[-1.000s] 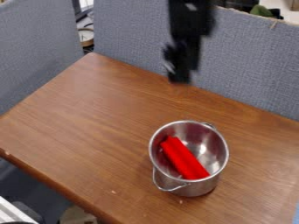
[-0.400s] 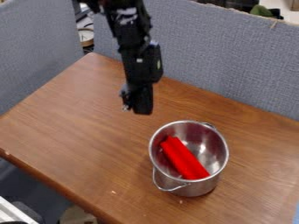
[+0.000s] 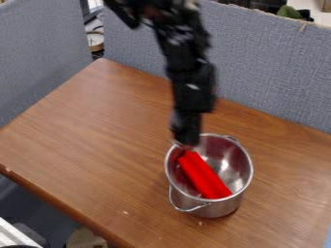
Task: Put the red object in the metal pot
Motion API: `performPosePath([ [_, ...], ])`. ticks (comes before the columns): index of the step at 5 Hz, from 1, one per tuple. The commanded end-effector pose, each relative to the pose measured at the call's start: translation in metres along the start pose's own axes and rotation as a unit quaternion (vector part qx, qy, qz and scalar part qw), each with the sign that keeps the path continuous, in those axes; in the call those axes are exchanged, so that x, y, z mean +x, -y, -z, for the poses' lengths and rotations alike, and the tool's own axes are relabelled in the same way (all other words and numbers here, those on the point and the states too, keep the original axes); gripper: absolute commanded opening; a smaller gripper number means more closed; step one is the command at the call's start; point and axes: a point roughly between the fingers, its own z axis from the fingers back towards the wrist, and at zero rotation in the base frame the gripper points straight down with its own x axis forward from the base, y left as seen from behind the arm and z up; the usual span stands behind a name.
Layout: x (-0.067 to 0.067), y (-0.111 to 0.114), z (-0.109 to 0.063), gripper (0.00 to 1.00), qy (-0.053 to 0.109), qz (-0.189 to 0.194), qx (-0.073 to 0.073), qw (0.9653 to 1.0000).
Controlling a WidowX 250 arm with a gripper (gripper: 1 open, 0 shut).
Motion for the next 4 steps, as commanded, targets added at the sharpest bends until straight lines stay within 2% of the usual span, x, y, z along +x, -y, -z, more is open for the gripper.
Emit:
performPosePath([
  [1,0.007,0.003,0.018,0.00,-0.001,-0.015,0.005,0.9999],
  [2,-0.012,0.006,0.016,1.00,-0.005,0.008,-0.005,0.9999],
  [3,-0.029,0.010,0.023,1.00,-0.003,0.032,-0.014,0.9994],
  [4,-0.041,0.012,0.023,1.00,-0.011,-0.018,-0.036,0.9991],
])
